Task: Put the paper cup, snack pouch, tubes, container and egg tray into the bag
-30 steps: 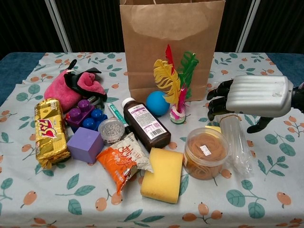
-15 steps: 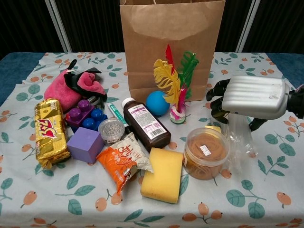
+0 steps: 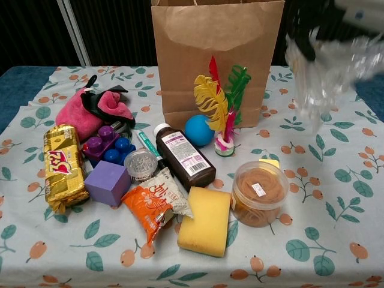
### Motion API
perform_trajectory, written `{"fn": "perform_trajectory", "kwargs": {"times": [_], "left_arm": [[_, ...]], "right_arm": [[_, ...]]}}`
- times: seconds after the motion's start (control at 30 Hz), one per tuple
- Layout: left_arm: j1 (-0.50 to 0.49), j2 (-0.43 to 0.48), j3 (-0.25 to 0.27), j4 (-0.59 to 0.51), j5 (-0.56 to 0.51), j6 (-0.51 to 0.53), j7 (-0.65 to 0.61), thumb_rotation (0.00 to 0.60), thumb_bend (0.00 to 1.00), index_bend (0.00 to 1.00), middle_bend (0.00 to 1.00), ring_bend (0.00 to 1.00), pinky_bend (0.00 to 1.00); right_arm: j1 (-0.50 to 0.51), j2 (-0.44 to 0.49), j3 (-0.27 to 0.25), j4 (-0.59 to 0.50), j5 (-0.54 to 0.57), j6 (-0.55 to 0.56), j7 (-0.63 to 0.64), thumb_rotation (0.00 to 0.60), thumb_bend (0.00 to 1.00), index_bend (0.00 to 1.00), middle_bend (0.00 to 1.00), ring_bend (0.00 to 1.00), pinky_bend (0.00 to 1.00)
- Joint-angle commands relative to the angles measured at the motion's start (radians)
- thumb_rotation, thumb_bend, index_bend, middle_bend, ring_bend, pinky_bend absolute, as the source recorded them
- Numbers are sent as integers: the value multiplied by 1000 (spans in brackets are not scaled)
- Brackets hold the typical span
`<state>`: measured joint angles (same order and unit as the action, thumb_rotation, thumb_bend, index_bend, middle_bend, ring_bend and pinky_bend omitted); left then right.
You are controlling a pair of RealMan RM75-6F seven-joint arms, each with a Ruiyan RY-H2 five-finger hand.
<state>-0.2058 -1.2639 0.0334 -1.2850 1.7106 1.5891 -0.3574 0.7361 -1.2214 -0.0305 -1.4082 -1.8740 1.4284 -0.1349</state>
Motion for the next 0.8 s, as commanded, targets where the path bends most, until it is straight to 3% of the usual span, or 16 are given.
{"fn": "perform_trajectory", "kwargs": {"times": [0.03,0.17,0.3,0.57,0.8], "left_arm": [[-1,-2,2,-2,3,0,-2,600,30,97,144,109,259],[-2,0,2,-4,6,2,-5,600,31,97,144,109,259],[-2,10,-3,-8,2,6,-9,600,31,97,144,109,259],[-1,19,-5,-8,-6,4,-20,600,30,97,144,109,259],[-2,22,-6,-4,-7,1,-27,600,30,97,144,109,259]], "right_arm": [[29,204,171,-298,110,15,-81,600,111,682,555,298,340],[85,202,300,-436,273,-45,-70,600,114,691,564,304,350],[146,121,387,-448,416,-98,-111,600,122,693,565,304,351],[212,-112,487,-412,742,-138,-89,600,134,694,569,304,351],[207,-203,529,-382,887,-124,-52,600,138,693,569,304,352]]}}
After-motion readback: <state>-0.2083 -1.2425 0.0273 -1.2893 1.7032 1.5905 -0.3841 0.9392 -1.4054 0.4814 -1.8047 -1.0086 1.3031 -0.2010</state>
